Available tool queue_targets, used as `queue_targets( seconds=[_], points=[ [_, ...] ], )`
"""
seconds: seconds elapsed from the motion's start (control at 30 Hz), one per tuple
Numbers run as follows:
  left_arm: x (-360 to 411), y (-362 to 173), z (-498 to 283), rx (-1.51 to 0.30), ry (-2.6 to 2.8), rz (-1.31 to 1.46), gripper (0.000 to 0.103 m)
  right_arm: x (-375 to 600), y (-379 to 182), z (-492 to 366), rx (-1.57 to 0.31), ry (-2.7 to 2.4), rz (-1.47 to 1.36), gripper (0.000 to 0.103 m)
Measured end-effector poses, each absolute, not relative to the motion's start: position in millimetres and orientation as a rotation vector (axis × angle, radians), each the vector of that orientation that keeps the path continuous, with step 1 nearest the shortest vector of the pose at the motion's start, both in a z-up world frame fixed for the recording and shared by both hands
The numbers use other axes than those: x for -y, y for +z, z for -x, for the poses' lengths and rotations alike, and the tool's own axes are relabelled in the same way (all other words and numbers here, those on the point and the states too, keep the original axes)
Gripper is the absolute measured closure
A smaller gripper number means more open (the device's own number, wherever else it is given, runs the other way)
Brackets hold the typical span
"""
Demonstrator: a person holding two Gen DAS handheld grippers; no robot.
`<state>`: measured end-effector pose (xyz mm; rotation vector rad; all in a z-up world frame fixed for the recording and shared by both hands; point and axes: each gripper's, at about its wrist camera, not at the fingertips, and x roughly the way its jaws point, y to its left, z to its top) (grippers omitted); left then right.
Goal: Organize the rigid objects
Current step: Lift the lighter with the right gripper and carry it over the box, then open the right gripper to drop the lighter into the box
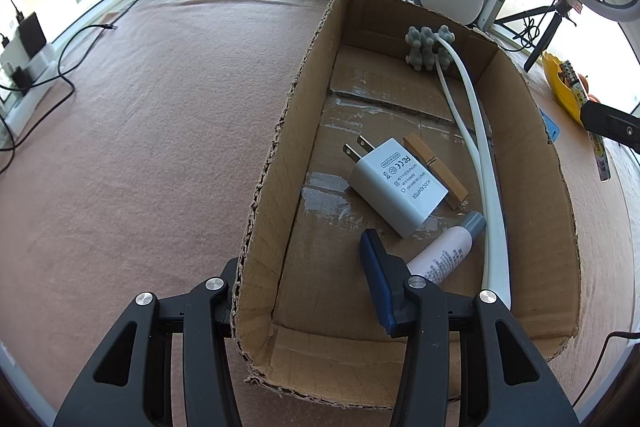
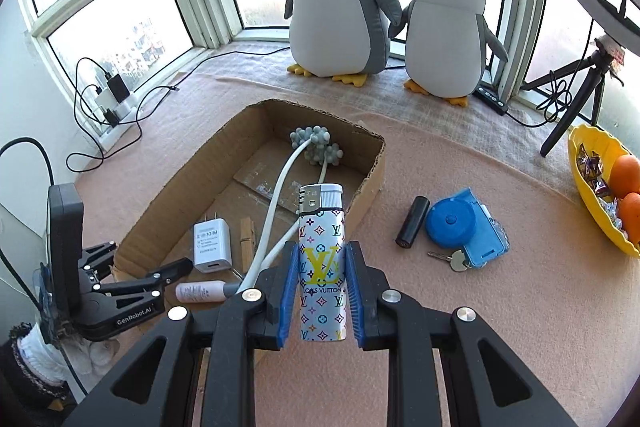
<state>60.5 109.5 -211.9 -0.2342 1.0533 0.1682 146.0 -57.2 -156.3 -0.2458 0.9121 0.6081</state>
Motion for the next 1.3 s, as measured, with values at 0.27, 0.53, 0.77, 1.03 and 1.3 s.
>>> queue_targets(
  seconds=[0.27, 0.53, 0.77, 1.03, 1.3],
  points=[
    [-109.3, -211.5, -60.7, -1.053, 0.169, 0.235, 0.057, 29.8, -162.6, -145.5, -0.912, 0.62, 0.211, 0.082],
    [-109.6, -211.6, -60.5, -1.053, 0.168, 0.233, 0.057, 9.3, -171.6, -146.8, -0.915, 0.619, 0.238, 0.082],
    [-109.7, -211.6, -60.5, -1.053, 0.169, 0.234, 0.057, -1.2, -177.8, -144.8, -0.921, 0.631, 0.269, 0.082],
    [-109.7, -211.6, -60.5, -1.053, 0.168, 0.234, 0.057, -7.8, -179.3, -142.6, -0.927, 0.656, 0.287, 0.081],
    [-110.2, -211.4, -60.5, -1.053, 0.169, 0.232, 0.057, -6.2, -172.5, -142.0, -0.902, 0.66, 0.28, 0.06]
  ],
)
